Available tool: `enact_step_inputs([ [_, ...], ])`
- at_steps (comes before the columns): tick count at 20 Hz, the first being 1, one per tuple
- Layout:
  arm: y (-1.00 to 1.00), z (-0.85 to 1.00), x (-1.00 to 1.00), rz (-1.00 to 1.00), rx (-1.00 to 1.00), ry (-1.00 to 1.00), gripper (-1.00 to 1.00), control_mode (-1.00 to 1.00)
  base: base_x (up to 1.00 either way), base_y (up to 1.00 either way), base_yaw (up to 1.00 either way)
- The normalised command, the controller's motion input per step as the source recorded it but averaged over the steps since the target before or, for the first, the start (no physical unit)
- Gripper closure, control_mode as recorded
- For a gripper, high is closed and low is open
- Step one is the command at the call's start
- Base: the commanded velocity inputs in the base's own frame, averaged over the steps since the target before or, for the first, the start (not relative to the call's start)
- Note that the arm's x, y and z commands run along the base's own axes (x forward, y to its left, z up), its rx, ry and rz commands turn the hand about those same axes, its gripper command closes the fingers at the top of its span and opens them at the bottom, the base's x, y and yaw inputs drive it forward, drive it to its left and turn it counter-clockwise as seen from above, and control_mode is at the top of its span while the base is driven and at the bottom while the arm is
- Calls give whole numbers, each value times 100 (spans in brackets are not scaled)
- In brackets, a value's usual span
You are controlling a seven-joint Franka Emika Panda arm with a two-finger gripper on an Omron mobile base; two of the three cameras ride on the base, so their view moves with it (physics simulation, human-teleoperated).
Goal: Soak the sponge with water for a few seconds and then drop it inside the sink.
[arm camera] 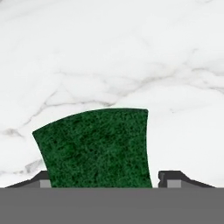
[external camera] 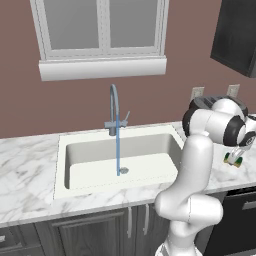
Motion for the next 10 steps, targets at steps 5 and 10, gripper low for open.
enact_step_inputs([
  [5, 0, 0, 0, 0, 0, 0, 100, -100, 0, 0, 0],
  [10, 0, 0, 0, 0, 0, 0, 100, -100, 0, 0, 0],
])
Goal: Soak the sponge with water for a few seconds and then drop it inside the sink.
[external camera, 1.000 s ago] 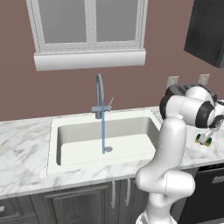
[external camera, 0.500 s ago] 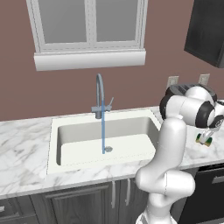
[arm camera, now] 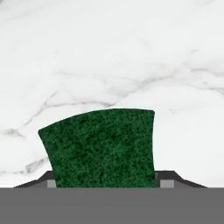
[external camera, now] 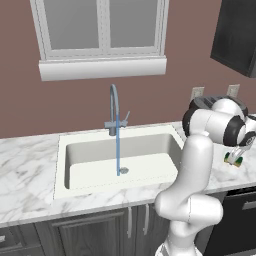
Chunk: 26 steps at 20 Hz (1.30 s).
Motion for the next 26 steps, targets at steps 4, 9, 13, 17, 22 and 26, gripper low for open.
enact_step_inputs([
  [4, -2, 0, 0, 0, 0, 0, 100, -100, 0, 0, 0],
  [9, 9, 19, -1, 0, 0, -2, 100, -100, 0, 0, 0],
  [13, 24, 53, 0, 0, 0, -4, 100, -100, 0, 0, 0],
  [17, 32, 56, 0, 0, 1, -5, 100, -100, 0, 0, 0],
  [22, 46, 37, 0, 0, 2, -3, 100, -100, 0, 0, 0],
  [26, 57, 21, 0, 0, 2, 0, 100, -100, 0, 0, 0],
])
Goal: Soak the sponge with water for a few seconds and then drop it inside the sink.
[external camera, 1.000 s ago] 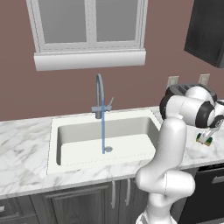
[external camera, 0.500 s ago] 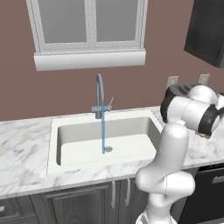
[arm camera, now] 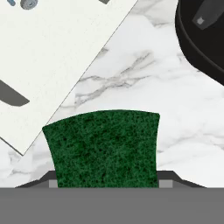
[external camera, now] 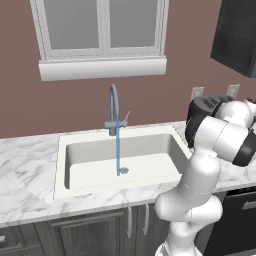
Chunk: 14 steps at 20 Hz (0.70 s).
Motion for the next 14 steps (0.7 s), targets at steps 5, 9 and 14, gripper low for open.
enact_step_inputs([
  [5, 59, 3, 0, 0, 2, -1, 100, -100, 0, 0, 0],
  [9, 44, 9, 0, 0, 4, -6, 100, -100, 0, 0, 0],
  [14, 38, 18, 0, 0, 4, -2, 100, -100, 0, 0, 0],
])
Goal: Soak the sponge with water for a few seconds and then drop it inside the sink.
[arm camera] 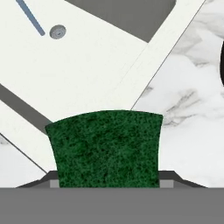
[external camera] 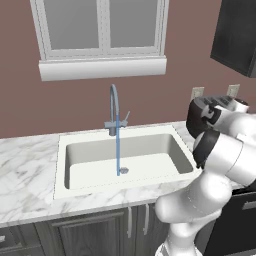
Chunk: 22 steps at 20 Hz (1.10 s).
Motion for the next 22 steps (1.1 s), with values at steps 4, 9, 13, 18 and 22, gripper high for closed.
enact_step_inputs([
  [4, 16, 20, 0, 0, 4, 0, 100, -100, 0, 0, 0],
  [9, 23, 7, -9, 0, 5, -4, 100, -100, 0, 0, 0],
  [13, 49, 0, -30, 2, 2, -10, 100, -100, 0, 0, 0],
  [18, 57, 1, -25, 2, 1, -10, 100, -100, 0, 0, 0],
  [22, 66, 4, -22, 3, 0, -13, 100, -100, 0, 0, 0],
])
